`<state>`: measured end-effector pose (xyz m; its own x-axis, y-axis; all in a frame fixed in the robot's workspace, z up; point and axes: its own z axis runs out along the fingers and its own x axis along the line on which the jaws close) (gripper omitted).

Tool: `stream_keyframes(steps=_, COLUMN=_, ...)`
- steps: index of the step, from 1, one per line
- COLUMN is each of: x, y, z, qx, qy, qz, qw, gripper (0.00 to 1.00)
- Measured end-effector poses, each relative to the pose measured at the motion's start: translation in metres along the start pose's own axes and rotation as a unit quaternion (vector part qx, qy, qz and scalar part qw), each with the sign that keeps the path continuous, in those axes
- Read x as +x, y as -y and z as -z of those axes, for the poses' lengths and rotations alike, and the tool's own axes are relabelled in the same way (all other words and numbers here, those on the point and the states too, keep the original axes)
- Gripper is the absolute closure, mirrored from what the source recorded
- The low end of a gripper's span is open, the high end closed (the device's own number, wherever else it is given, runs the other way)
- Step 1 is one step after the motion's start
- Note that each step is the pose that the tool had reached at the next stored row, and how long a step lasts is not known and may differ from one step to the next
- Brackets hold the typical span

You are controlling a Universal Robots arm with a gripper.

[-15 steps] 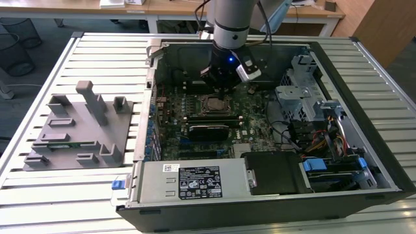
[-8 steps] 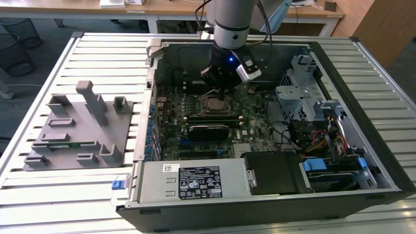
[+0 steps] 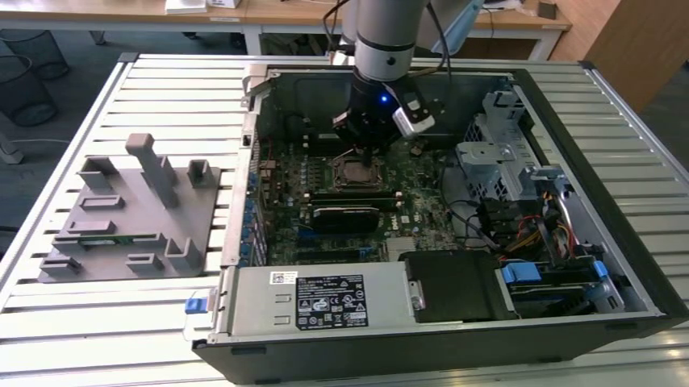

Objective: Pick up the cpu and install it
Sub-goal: 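Install the first cpu locking lever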

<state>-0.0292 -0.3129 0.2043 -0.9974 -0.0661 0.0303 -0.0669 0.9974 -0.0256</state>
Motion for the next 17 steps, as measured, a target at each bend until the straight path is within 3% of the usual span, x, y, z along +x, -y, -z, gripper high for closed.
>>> stream_keyframes(steps=4, x=0.0008, y=0.0038, z=0.0013, qx=-0.0032, qy=0.0001, qz=0.0, qw=1.0, gripper=0.89)
stream_keyframes(steps=9, x=0.0052, y=0.0038, z=0.0071, qx=-0.0192, qy=0.0022, qz=0.001, qw=0.9998, gripper=0.89)
stream_keyframes(steps=12, x=0.011, y=0.0037, z=0.0087, qx=-0.0247, qy=0.0071, qz=0.001, qw=0.9997, gripper=0.89)
stream_keyframes(steps=17, x=0.0209, y=0.0035, z=0.0113, qx=-0.0299, qy=0.0151, qz=0.001, qw=0.9994, gripper=0.89)
